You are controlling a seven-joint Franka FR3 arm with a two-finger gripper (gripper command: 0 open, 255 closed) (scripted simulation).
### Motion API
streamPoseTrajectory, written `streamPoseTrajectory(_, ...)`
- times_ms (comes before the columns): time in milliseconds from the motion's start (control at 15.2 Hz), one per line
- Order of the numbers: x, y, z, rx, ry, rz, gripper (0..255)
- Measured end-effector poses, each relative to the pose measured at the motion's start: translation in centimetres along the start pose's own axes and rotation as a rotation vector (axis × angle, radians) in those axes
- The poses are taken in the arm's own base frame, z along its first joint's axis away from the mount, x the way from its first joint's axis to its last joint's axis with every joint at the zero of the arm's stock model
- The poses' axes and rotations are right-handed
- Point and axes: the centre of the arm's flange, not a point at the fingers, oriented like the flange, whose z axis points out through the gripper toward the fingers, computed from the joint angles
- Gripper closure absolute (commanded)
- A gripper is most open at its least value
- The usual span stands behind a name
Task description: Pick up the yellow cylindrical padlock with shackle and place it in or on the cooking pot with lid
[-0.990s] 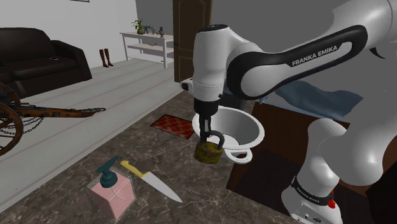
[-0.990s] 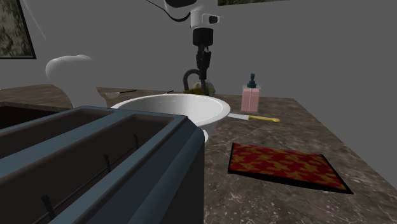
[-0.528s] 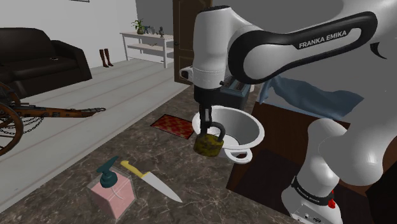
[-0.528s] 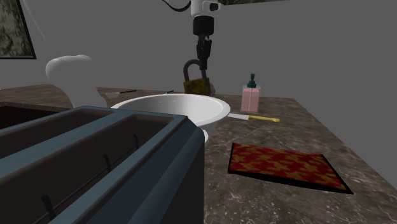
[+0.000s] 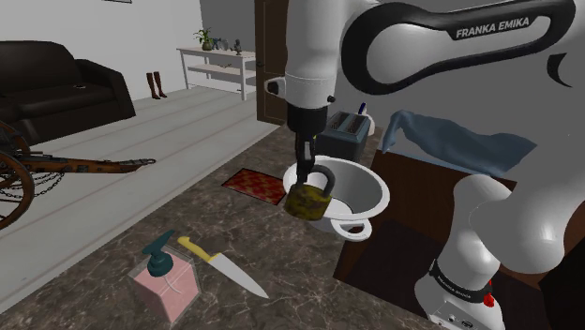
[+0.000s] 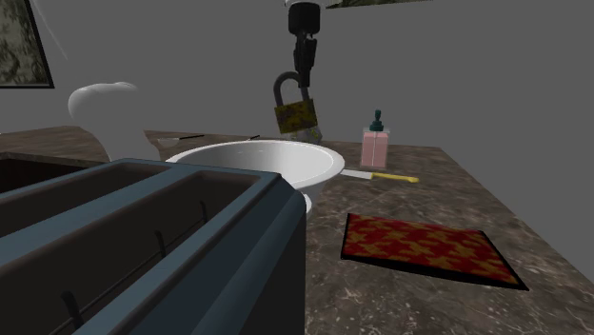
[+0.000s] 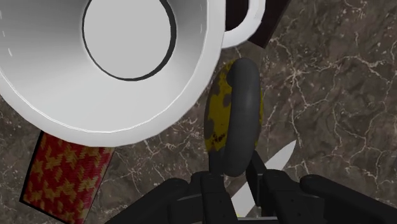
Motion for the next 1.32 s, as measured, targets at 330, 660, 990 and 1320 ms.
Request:
streamPoseTrajectory(330,0.0,0.3,-2.7,0.000,0.000,0.000,255)
streamPoseTrajectory(660,-0.8,1.5,-4.7,0.000,0.000,0.000,255)
streamPoseTrajectory(990,-4.2,7.0,-5.9,0.000,0.000,0.001,255)
streamPoseTrajectory(1320,-7.7,12.1,-6.7,0.000,0.000,0.001,255)
